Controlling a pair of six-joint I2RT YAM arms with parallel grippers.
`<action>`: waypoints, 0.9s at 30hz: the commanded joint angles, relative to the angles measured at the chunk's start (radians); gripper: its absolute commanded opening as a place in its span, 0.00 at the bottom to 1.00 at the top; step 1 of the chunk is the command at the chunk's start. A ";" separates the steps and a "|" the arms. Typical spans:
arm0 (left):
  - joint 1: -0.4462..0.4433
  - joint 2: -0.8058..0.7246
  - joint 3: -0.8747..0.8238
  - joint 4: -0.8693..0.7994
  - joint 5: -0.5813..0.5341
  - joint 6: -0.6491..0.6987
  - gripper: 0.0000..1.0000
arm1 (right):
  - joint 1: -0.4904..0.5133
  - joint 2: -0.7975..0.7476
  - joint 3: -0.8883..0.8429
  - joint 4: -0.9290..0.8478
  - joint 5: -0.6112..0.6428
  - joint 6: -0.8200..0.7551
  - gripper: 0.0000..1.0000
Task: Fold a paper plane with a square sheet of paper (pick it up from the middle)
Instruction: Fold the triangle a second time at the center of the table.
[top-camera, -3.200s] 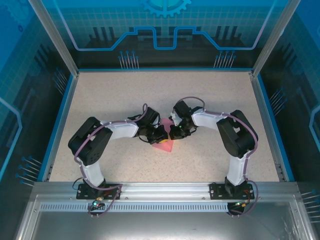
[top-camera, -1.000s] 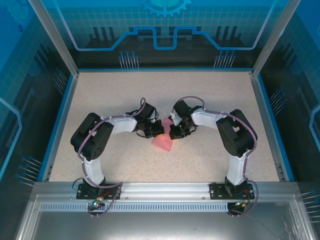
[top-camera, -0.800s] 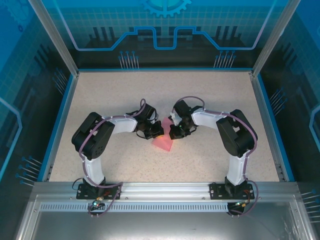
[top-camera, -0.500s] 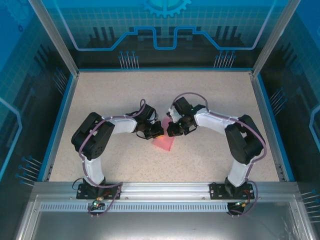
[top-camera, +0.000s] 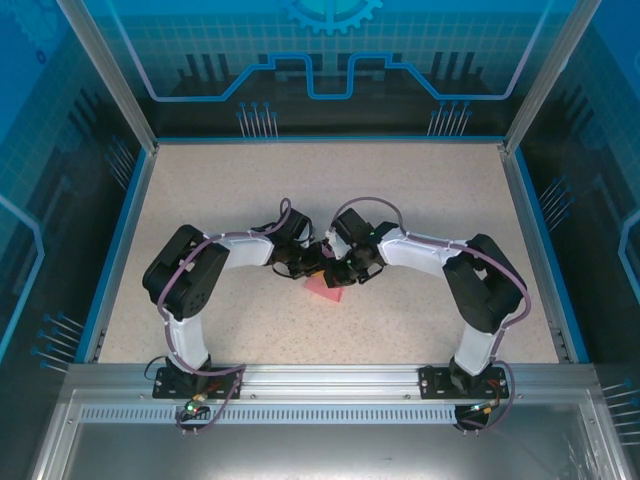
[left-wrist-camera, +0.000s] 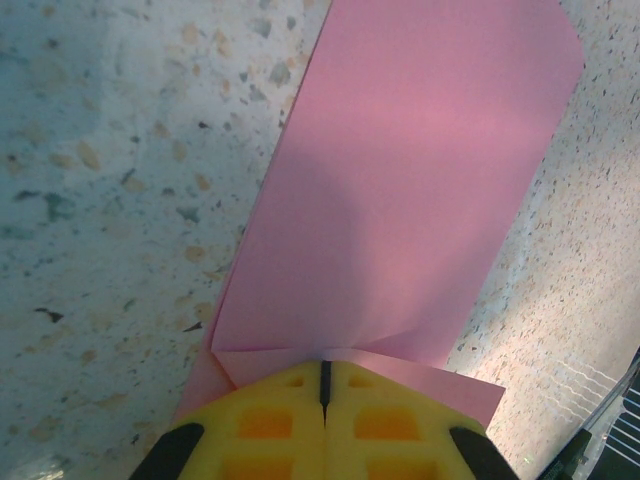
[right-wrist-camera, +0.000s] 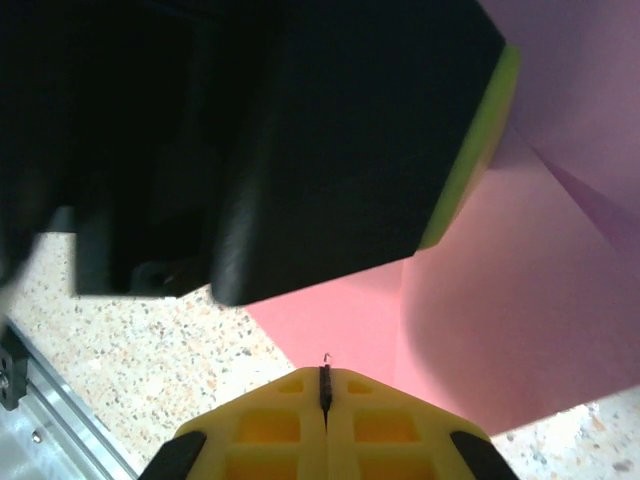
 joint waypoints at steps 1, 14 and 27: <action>-0.008 0.044 -0.046 -0.082 -0.059 -0.008 0.00 | 0.016 0.035 0.003 0.020 0.002 0.019 0.04; -0.009 0.065 -0.041 -0.116 -0.096 -0.028 0.00 | 0.019 0.088 0.000 -0.025 0.048 -0.007 0.04; -0.008 0.078 -0.043 -0.135 -0.125 -0.045 0.00 | 0.019 0.104 -0.014 -0.049 0.039 -0.026 0.04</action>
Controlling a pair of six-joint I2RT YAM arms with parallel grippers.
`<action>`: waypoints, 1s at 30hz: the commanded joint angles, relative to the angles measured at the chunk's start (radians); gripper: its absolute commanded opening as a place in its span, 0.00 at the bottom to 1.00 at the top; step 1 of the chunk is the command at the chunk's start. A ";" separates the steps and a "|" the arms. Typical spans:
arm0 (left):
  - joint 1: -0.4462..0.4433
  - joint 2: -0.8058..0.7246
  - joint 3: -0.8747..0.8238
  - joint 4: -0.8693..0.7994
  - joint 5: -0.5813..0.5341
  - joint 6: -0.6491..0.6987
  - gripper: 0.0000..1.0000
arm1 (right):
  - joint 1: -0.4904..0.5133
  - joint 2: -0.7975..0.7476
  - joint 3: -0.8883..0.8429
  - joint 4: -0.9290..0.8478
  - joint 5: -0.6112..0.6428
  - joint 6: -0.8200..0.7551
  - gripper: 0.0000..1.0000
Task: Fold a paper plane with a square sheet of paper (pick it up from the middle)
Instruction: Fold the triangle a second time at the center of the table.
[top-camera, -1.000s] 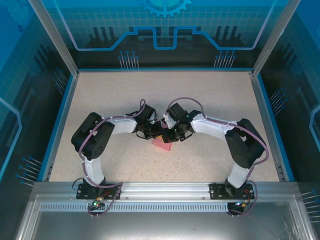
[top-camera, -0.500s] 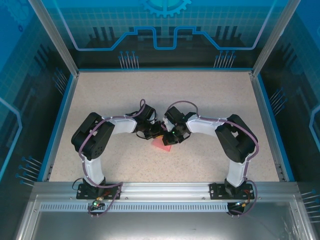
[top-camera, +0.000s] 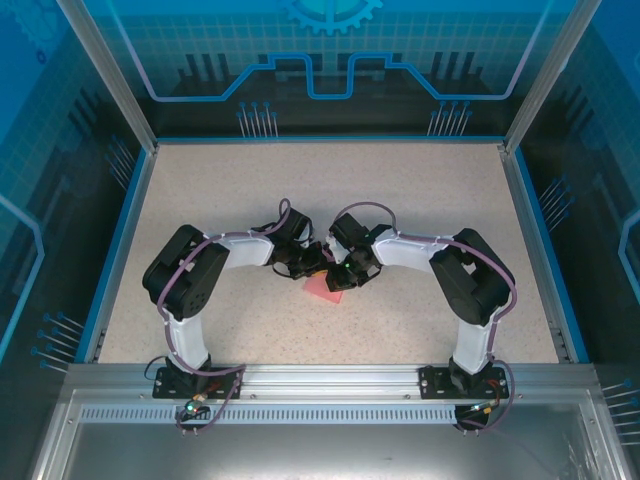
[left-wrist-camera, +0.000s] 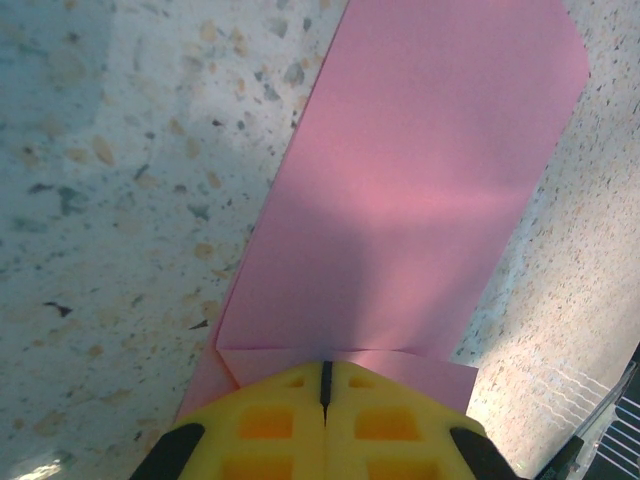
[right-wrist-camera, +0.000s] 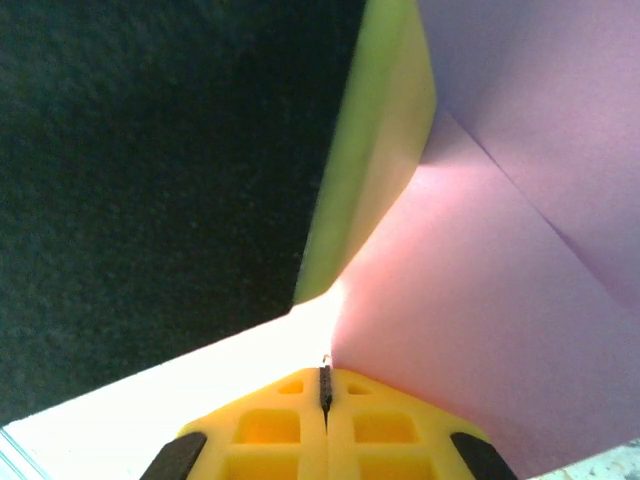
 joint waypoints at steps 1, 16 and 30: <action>-0.008 0.078 -0.043 -0.132 -0.118 -0.018 0.00 | 0.020 0.036 -0.015 -0.053 0.006 -0.022 0.04; -0.008 0.087 -0.051 -0.138 -0.134 -0.035 0.00 | 0.032 0.024 -0.068 -0.068 0.005 -0.032 0.04; -0.009 0.094 -0.049 -0.146 -0.147 -0.047 0.00 | 0.046 -0.052 -0.164 -0.060 -0.029 -0.016 0.04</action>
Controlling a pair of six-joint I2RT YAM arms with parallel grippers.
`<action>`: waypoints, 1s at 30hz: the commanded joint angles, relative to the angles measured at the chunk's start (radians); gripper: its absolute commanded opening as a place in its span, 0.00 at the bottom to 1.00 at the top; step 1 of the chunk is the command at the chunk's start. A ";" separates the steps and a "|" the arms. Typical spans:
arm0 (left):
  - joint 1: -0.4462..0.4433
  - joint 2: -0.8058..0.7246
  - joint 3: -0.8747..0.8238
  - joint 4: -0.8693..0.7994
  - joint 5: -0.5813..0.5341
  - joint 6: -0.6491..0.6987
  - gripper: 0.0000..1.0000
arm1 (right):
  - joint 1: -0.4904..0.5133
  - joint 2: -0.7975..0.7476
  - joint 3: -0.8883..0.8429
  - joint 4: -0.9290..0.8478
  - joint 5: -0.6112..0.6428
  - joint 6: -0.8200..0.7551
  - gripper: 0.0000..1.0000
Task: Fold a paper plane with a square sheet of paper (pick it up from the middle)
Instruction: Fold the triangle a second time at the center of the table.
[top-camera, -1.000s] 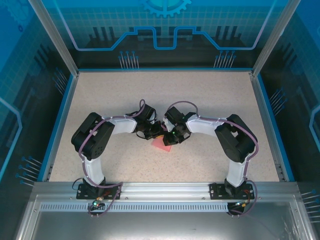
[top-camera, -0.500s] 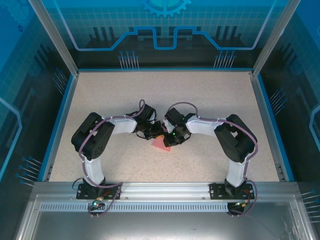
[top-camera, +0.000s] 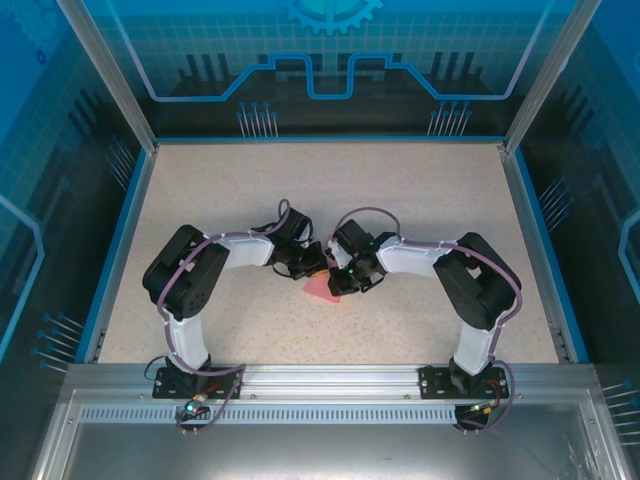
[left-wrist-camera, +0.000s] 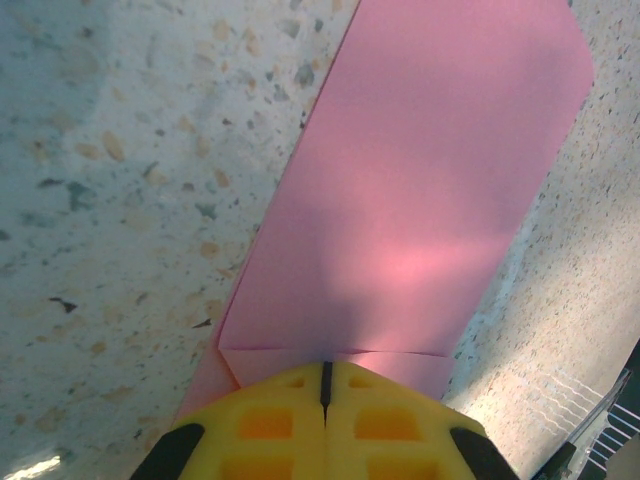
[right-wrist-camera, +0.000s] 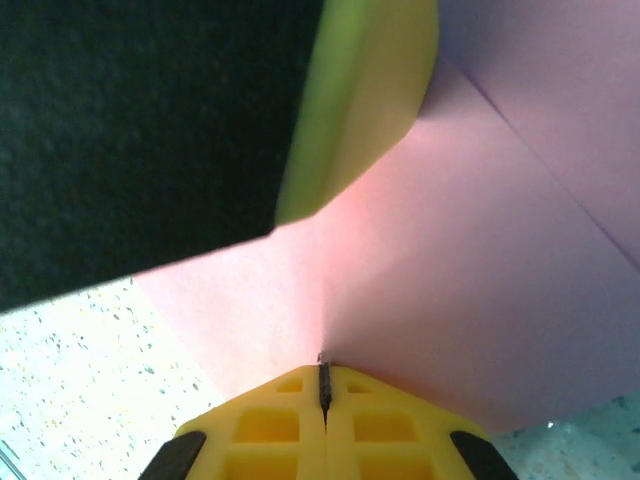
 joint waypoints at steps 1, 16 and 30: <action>-0.007 0.092 -0.049 -0.145 -0.142 -0.021 0.00 | 0.042 -0.013 -0.073 -0.143 -0.037 0.007 0.04; -0.006 0.089 -0.049 -0.136 -0.128 -0.023 0.00 | 0.042 -0.174 -0.043 -0.086 0.024 0.051 0.04; -0.006 0.095 -0.049 -0.125 -0.118 -0.030 0.00 | 0.043 -0.010 0.008 0.004 0.045 0.128 0.03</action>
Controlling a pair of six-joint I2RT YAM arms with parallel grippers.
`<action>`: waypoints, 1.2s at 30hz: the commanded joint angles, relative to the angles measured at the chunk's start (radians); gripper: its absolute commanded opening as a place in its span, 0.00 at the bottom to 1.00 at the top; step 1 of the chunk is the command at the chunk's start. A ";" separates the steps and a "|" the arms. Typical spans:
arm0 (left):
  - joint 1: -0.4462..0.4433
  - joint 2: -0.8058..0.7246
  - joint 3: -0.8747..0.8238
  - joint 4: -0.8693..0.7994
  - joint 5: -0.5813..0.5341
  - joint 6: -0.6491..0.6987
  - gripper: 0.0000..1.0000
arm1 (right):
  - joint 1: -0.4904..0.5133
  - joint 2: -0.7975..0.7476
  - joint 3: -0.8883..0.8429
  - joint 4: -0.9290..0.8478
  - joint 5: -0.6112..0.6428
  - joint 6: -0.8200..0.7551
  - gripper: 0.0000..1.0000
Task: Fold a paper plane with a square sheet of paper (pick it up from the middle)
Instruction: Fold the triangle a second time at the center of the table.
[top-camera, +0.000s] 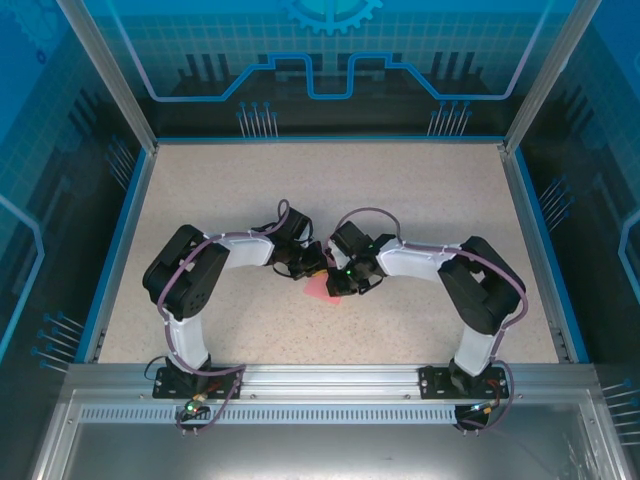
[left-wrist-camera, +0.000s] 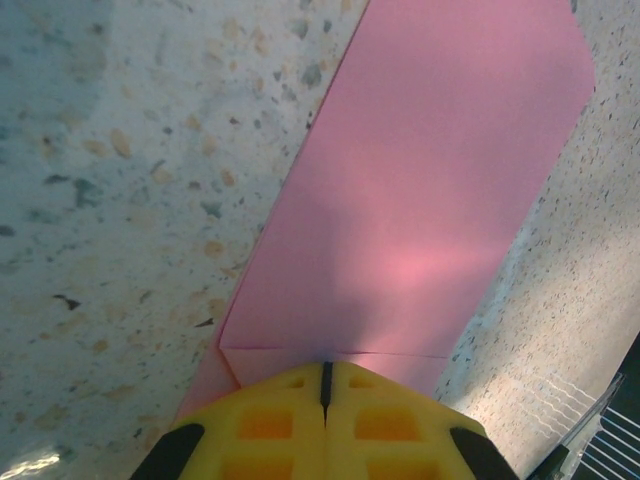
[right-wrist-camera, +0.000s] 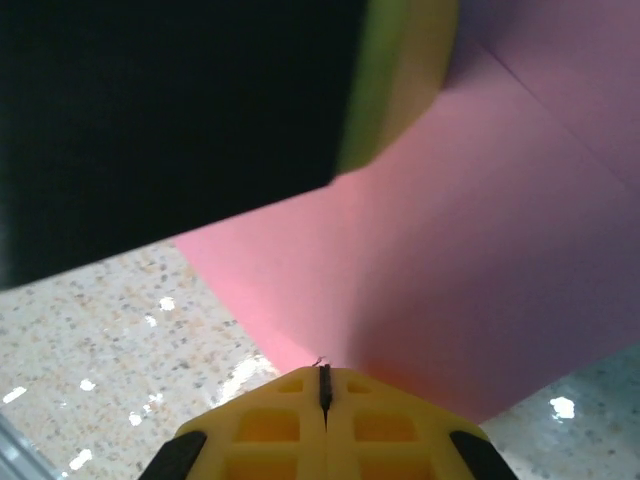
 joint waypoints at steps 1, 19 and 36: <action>-0.008 0.093 -0.049 -0.128 -0.121 -0.009 0.00 | 0.013 0.014 -0.005 -0.004 0.009 0.017 0.03; -0.007 0.068 -0.036 -0.128 -0.114 0.011 0.00 | 0.013 -0.191 -0.177 -0.009 0.006 0.035 0.03; -0.015 0.030 0.002 -0.094 -0.046 0.057 0.00 | 0.012 -0.027 -0.104 0.089 0.056 0.094 0.02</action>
